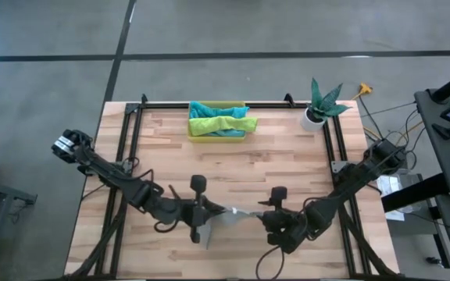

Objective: Roll microfiber towels into tight, uniform cylinder then place into a basket
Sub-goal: Roll the gray towel

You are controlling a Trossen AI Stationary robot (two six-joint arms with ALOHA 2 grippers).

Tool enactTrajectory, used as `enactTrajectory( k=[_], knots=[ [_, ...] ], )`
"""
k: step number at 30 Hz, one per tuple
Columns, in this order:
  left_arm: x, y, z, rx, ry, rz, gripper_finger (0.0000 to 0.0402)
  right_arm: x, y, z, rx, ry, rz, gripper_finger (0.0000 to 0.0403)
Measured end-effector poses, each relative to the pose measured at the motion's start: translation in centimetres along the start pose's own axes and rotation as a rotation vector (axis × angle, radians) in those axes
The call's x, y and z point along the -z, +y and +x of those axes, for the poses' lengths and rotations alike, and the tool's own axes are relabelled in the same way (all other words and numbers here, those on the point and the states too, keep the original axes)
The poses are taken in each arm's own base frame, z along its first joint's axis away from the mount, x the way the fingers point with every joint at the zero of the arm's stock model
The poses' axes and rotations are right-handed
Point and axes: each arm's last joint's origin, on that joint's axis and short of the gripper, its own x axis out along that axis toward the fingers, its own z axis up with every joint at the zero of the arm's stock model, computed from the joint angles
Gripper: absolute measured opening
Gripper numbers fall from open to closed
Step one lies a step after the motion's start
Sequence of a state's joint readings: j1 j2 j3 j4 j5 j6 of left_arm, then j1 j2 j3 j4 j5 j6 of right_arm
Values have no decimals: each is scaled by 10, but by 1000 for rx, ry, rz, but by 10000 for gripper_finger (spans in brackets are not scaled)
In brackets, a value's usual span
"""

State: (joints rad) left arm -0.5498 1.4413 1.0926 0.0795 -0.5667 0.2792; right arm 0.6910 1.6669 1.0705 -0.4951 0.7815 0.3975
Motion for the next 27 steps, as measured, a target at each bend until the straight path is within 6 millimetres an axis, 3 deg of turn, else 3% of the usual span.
enactTrajectory(
  k=[13,27],
  knots=[
    [3,1,-8,-46,-40,-13,0,2,0,25,35,34,-12,219],
    [7,3,-9,-164,12,-5,0,-15,8,12,-66,-32,30,219]
  ],
)
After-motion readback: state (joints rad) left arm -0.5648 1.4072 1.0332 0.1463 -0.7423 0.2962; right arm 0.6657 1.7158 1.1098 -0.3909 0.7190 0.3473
